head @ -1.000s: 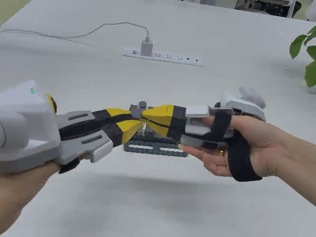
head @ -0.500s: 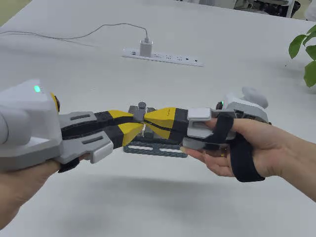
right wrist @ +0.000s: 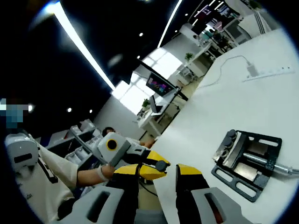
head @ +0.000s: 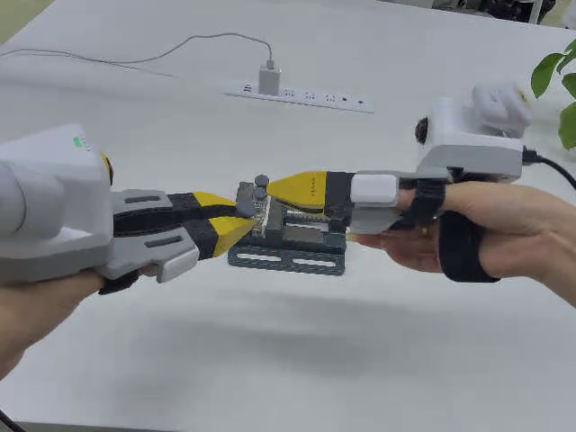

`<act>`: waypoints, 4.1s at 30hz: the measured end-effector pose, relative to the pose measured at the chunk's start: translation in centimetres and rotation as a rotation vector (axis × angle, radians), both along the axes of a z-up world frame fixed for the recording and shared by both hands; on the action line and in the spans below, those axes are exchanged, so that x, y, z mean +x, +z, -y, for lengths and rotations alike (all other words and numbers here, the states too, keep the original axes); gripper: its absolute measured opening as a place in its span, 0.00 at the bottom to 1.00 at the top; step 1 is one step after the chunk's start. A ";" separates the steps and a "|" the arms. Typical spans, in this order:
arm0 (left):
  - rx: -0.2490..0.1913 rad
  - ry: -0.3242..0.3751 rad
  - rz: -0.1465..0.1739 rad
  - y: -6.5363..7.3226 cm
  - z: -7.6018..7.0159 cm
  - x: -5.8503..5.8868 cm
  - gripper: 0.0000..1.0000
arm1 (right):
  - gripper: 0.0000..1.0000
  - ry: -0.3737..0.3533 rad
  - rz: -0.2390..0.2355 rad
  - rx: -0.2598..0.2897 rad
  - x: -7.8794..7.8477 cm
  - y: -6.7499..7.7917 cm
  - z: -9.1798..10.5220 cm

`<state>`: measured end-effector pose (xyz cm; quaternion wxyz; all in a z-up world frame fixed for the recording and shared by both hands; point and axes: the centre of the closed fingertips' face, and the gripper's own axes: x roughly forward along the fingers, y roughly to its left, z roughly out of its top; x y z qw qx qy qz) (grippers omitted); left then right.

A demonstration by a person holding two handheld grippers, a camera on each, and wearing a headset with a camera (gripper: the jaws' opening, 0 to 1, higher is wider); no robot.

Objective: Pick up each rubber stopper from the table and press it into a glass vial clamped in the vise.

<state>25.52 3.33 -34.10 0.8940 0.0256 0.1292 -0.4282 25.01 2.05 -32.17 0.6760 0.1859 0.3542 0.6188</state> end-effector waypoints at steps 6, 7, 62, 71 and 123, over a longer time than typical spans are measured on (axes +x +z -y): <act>0.069 -0.053 -0.013 -0.6 0.1 -0.4 0.04 | 0.29 0.159 0.337 -0.195 -1.2 -1.3 -0.1; 0.077 -0.066 -0.018 -0.7 0.2 -0.5 0.04 | 0.29 0.189 0.396 -0.225 -1.4 -1.4 -0.2; 0.389 -0.230 0.071 -1.2 2.6 -2.1 0.04 | 0.07 0.583 0.789 -0.507 -2.4 -2.9 -0.2; 0.377 -0.228 0.058 -1.2 2.6 -1.7 0.04 | 0.07 0.579 0.787 -0.513 -2.3 -2.8 -0.1; 0.106 0.251 -0.139 -6.4 -4.5 -1.6 0.99 | 0.06 0.891 0.840 -0.762 6.8 -6.0 -1.6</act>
